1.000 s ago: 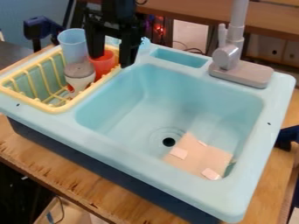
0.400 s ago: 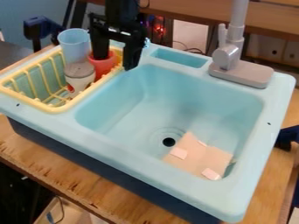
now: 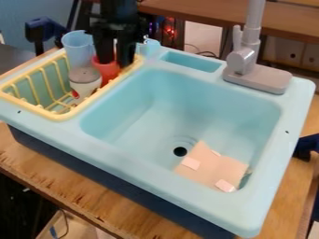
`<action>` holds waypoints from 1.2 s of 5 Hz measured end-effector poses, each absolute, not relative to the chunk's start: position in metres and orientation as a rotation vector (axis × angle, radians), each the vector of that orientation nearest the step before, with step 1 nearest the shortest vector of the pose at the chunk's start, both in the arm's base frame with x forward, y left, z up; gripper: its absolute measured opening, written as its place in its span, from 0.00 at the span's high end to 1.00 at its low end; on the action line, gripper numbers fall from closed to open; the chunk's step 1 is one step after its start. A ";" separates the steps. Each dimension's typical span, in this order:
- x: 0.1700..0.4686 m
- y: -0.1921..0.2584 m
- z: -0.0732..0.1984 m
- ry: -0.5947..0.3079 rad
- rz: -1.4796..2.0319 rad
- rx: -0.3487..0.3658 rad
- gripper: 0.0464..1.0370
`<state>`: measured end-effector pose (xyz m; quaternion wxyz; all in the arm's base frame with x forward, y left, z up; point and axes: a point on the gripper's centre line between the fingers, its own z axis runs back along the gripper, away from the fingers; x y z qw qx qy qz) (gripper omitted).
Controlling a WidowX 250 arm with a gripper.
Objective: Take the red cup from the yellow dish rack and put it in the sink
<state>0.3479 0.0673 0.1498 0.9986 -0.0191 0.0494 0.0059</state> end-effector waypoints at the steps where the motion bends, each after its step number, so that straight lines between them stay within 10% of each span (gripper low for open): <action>1: 0.347 0.072 0.152 0.095 0.013 -0.075 0.77; 4: 0.343 0.072 0.153 0.121 0.017 -0.034 0.97; 6: 0.337 0.044 0.212 -0.044 -0.062 0.060 0.97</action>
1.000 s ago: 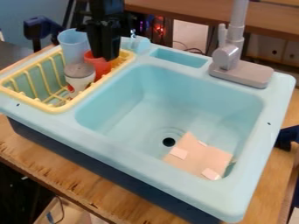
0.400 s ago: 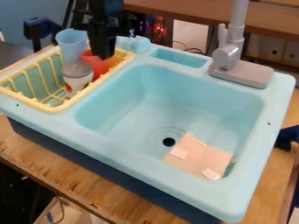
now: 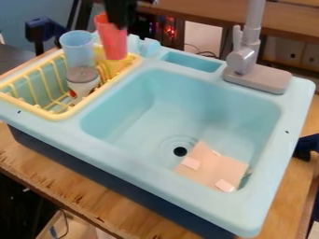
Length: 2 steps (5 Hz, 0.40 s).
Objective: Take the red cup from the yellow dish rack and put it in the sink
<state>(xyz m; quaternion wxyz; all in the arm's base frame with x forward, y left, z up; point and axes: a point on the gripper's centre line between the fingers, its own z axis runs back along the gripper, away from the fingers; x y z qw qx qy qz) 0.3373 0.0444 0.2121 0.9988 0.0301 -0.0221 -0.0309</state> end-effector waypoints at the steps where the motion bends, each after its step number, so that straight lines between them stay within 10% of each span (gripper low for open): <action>1: 0.337 0.037 0.219 -0.073 -0.105 0.019 0.97; 2: 0.325 0.028 0.225 -0.092 -0.143 0.001 0.97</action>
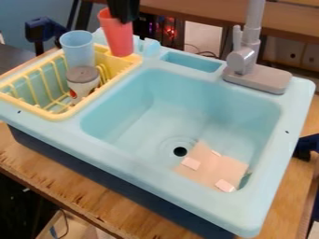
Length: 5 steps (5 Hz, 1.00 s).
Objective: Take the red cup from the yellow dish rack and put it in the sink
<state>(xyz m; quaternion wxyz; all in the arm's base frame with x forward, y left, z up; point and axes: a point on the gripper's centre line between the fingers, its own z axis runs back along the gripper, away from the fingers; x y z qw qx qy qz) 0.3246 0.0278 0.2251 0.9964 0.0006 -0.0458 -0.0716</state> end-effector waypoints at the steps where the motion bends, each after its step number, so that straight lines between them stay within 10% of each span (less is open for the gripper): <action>1: 0.315 0.004 0.214 -0.053 -0.230 -0.031 0.97; 5: 0.326 -0.044 0.140 0.050 -0.337 -0.013 0.97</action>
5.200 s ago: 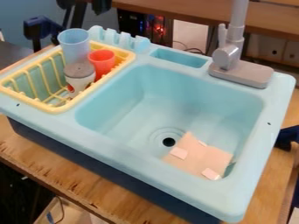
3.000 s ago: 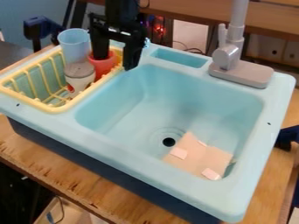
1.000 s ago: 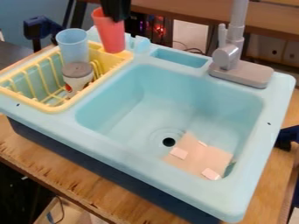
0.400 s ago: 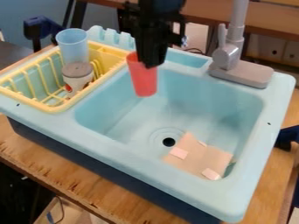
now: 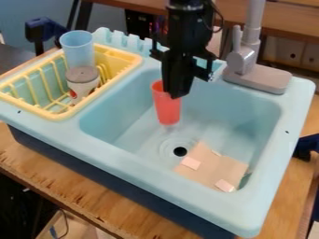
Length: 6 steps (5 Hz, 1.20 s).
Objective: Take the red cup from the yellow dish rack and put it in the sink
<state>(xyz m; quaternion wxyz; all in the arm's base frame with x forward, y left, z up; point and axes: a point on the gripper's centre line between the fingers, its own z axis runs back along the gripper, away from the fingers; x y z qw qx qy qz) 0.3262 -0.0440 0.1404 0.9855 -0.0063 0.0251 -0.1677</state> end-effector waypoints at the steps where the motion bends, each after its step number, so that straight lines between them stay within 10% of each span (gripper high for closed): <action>1: 0.330 -0.054 0.126 0.065 -0.354 -0.010 0.97; 3: 0.338 -0.064 0.123 0.037 -0.392 -0.011 0.94; 6: 0.339 -0.066 0.149 -0.005 -0.369 -0.033 0.18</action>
